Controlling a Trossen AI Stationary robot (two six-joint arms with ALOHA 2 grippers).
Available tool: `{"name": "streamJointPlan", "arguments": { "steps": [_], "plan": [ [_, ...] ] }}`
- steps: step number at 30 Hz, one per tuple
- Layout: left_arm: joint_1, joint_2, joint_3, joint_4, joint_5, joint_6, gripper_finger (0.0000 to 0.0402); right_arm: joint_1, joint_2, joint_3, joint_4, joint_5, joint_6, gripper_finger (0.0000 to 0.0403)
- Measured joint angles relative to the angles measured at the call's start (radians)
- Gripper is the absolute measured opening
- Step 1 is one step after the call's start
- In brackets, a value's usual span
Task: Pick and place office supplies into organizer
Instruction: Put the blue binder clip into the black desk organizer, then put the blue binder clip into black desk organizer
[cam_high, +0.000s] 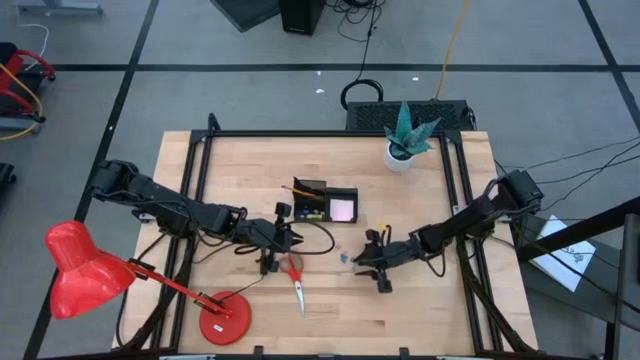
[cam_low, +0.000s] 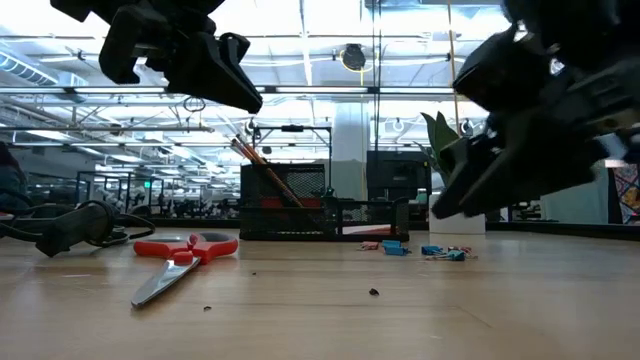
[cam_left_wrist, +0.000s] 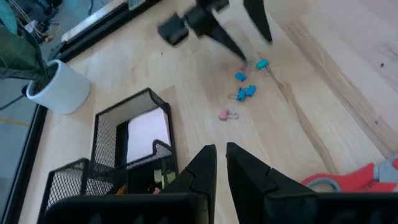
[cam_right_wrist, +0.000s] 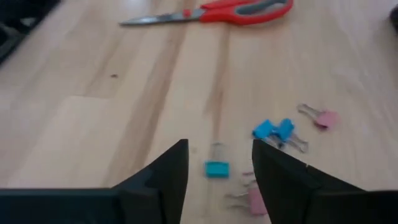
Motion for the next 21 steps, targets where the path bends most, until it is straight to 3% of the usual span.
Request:
{"name": "streamJointPlan", "arguments": {
  "steps": [7,21],
  "plan": [
    [0.0,0.0,0.0,-0.005,0.003,-0.008,0.0047,-0.003,0.12,0.096,-0.067,-0.048,0.017,0.0149],
    [0.0,0.0,0.0,-0.025,0.008,-0.015,0.0047,-0.005,0.07,0.101,-0.12,-0.022,0.002,0.0157]
  ]
}}
